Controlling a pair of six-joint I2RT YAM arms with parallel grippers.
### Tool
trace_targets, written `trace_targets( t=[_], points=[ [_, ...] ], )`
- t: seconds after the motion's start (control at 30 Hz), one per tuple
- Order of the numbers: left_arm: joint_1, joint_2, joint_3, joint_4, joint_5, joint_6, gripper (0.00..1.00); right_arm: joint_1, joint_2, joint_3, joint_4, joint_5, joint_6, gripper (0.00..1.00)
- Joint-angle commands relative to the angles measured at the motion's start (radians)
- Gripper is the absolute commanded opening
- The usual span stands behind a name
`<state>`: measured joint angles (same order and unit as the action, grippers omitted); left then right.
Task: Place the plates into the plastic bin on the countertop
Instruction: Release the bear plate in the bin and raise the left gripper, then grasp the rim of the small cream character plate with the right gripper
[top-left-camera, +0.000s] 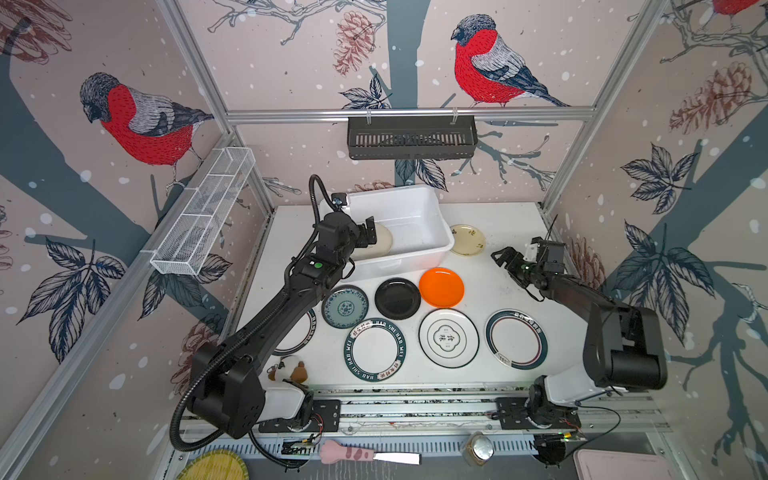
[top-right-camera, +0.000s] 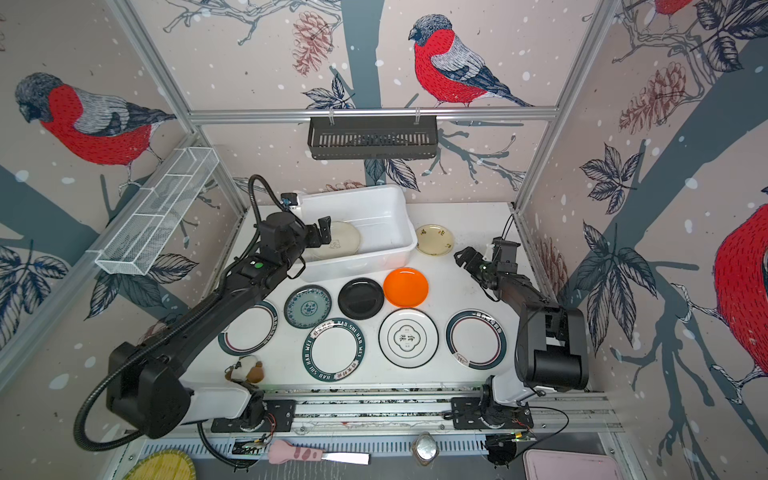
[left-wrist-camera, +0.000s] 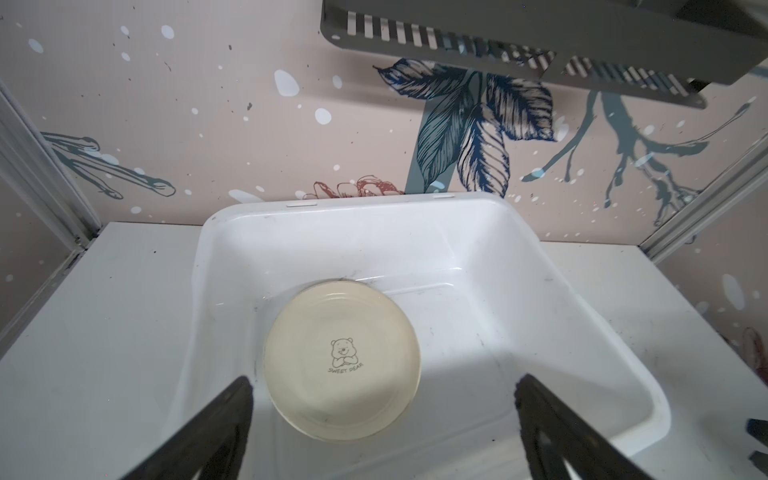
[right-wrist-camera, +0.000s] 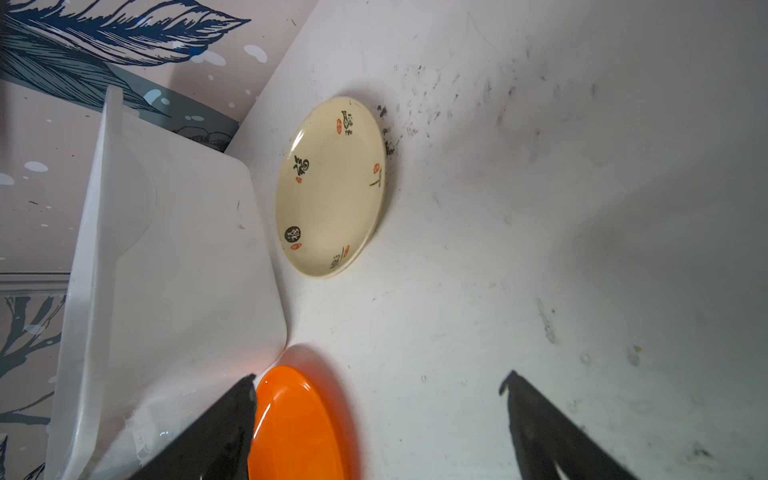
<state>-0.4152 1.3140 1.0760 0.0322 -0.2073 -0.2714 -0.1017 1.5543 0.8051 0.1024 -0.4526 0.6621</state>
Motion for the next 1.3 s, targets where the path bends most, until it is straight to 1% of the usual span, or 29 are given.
trace_targets(
  t=[0.0, 0.07, 0.23, 0.3, 0.47, 0.57, 0.73, 0.83, 0.93, 1.0, 1.13, 1.27],
  points=[
    [-0.003, -0.050, -0.059, 0.107, 0.066, -0.055, 0.97, 0.006, 0.056, 0.022, 0.117, -0.018, 0.046, 0.89],
    [-0.005, -0.075, -0.090, 0.120, 0.076, -0.058, 0.97, 0.008, 0.105, 0.036, 0.173, -0.022, 0.069, 0.84],
    [-0.005, -0.107, -0.110, 0.091, 0.089, -0.055, 0.97, 0.028, 0.211, 0.100, 0.218, -0.011, 0.084, 0.73],
    [-0.005, -0.127, -0.132, 0.089, 0.103, -0.067, 0.97, 0.049, 0.241, 0.130, 0.215, 0.011, 0.080, 0.72],
    [-0.006, -0.197, -0.233, 0.153, 0.123, -0.099, 0.97, 0.101, 0.326, 0.228, 0.188, 0.042, 0.073, 0.68],
    [-0.005, -0.231, -0.262, 0.159, 0.123, -0.102, 0.97, 0.119, 0.366, 0.283, 0.146, 0.092, 0.070, 0.67],
    [-0.005, -0.273, -0.257, 0.095, 0.081, -0.064, 0.97, 0.120, 0.400, 0.332, 0.079, 0.159, 0.059, 0.67],
    [-0.005, -0.304, -0.270, 0.085, 0.055, -0.048, 0.97, 0.126, 0.421, 0.350, 0.073, 0.164, 0.051, 0.66],
    [-0.005, -0.329, -0.292, 0.113, 0.051, -0.049, 0.97, 0.135, 0.455, 0.375, 0.063, 0.158, 0.048, 0.61],
    [-0.005, -0.334, -0.302, 0.123, 0.052, -0.061, 0.97, 0.141, 0.476, 0.390, 0.056, 0.166, 0.048, 0.55],
    [-0.005, -0.322, -0.306, 0.119, 0.057, -0.069, 0.97, 0.145, 0.510, 0.414, 0.049, 0.169, 0.058, 0.40],
    [-0.005, -0.308, -0.302, 0.106, 0.058, -0.075, 0.97, 0.145, 0.525, 0.424, 0.054, 0.183, 0.076, 0.40]
  ],
)
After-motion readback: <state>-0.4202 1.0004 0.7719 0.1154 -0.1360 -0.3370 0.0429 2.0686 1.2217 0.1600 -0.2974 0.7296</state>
